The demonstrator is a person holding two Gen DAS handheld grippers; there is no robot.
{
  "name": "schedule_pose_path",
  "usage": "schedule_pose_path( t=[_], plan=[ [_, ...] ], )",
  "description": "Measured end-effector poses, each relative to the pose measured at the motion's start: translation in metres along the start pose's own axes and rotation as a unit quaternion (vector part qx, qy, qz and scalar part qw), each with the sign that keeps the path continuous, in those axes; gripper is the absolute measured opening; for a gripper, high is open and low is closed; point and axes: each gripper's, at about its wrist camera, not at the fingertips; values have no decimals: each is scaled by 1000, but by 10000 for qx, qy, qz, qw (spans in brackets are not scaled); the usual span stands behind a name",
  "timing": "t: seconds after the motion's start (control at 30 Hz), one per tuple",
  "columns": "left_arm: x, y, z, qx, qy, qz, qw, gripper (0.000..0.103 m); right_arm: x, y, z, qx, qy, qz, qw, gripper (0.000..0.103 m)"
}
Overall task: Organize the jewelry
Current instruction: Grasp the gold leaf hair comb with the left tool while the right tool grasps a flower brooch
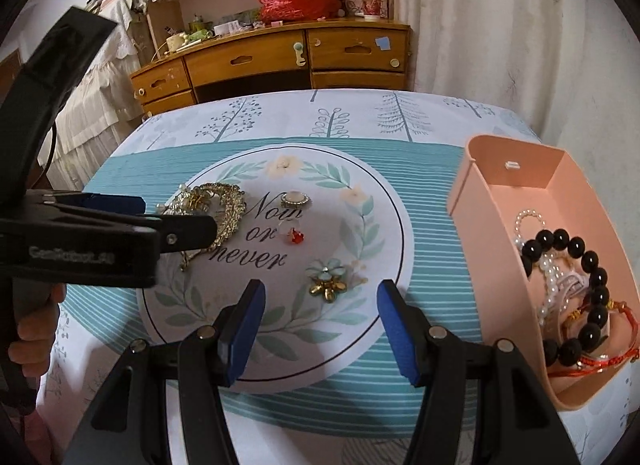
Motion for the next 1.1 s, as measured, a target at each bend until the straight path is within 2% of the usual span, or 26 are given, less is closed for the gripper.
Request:
schedule_pose_path(
  t=[0.17, 0.3, 0.37, 0.5, 0.77, 0.9, 0.93, 1.0, 1.03, 1.1],
  plan=[
    [8, 1, -9, 51, -321, -9, 9995, 95, 5, -1, 7, -225, 220, 81, 9995, 58],
    [7, 0, -17, 113, -493, -208, 9985, 95, 6, -2, 11, -346, 212, 80, 9991, 52],
    [8, -1, -17, 106, -503, -260, 9983, 95, 6, -2, 10, -345, 190, 71, 9992, 50],
    [11, 0, -17, 89, -419, -297, 9986, 95, 5, -2, 10, -367, 138, 42, 9992, 33],
    [12, 0, -20, 110, -388, -368, 9985, 96, 5, -2, 8, -350, 122, 29, 9993, 31],
    [12, 2, -21, 82, -400, -397, 9984, 96, 4, -2, 7, -293, 132, 14, 9995, 23],
    [11, 2, -20, 81, -400, -400, 9984, 95, 4, -2, 5, -264, 119, 7, 9996, 22],
    [10, 2, -20, 70, -385, -428, 9983, 85, 4, -2, 2, -211, 108, -3, 9997, 18],
    [8, 3, -21, 81, -386, -447, 9982, 75, 4, -2, 1, -197, 98, -9, 9998, 18],
    [7, 4, -19, 72, -375, -423, 9984, 73, 4, -2, 0, -176, 70, -14, 9998, 17]
  ],
)
Point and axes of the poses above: each gripper's, at about its wrist camera, not at the fingertips, and x roughly the way its jaws point, z to its left, y to its underside, and after that the axes turned 7 degrees about -y, right-handed
